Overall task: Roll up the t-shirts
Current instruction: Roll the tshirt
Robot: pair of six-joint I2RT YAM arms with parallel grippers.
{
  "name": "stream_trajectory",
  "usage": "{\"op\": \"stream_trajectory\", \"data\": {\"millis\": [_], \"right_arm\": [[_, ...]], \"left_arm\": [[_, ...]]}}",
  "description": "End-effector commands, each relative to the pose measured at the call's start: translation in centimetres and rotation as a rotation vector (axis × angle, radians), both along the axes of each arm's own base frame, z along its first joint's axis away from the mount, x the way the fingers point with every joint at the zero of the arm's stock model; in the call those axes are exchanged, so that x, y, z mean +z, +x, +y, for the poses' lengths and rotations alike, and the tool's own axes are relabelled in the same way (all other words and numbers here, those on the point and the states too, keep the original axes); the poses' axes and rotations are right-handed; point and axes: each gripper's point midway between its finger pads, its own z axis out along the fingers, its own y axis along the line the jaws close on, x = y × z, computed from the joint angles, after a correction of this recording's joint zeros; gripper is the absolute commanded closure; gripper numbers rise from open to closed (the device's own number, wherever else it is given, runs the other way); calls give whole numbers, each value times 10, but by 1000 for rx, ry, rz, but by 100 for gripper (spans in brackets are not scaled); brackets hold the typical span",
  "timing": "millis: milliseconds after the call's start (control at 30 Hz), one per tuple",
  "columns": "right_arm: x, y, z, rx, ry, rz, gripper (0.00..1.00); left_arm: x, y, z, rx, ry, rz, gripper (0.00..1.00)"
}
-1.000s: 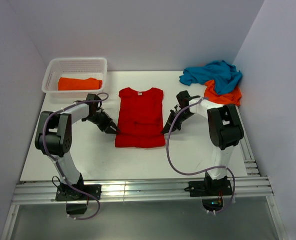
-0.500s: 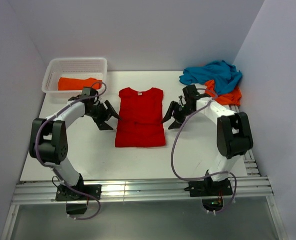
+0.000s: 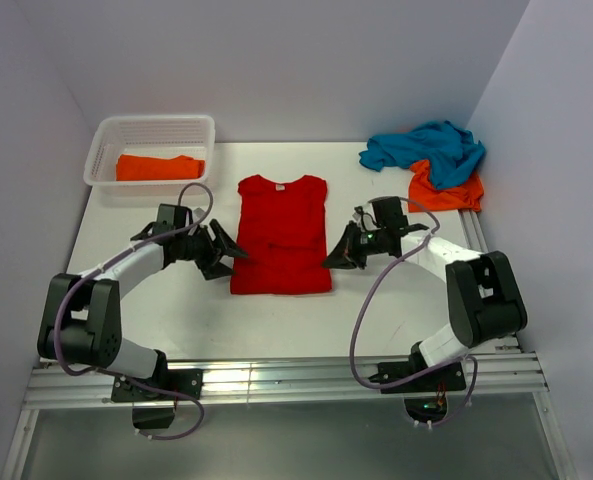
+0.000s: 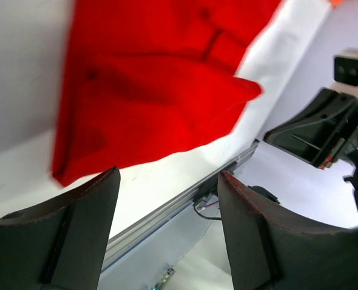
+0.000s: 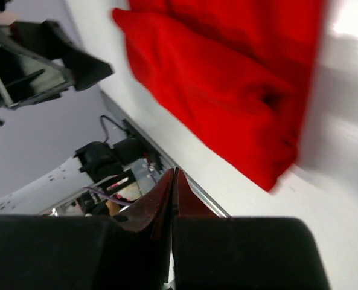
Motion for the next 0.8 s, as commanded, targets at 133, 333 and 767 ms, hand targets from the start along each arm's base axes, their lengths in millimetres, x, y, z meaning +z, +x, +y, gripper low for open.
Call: {"op": "stream_trajectory", "data": {"millis": [133, 333, 767], "right_arm": [[32, 21, 71, 116, 186, -92, 100], [13, 13, 109, 209, 168, -22, 100], [-95, -6, 74, 174, 116, 215, 100]], "left_arm": [[39, 29, -62, -122, -154, -138, 31], [18, 18, -84, -224, -166, -86, 35], [-71, -6, -60, -201, -172, 71, 46]]}}
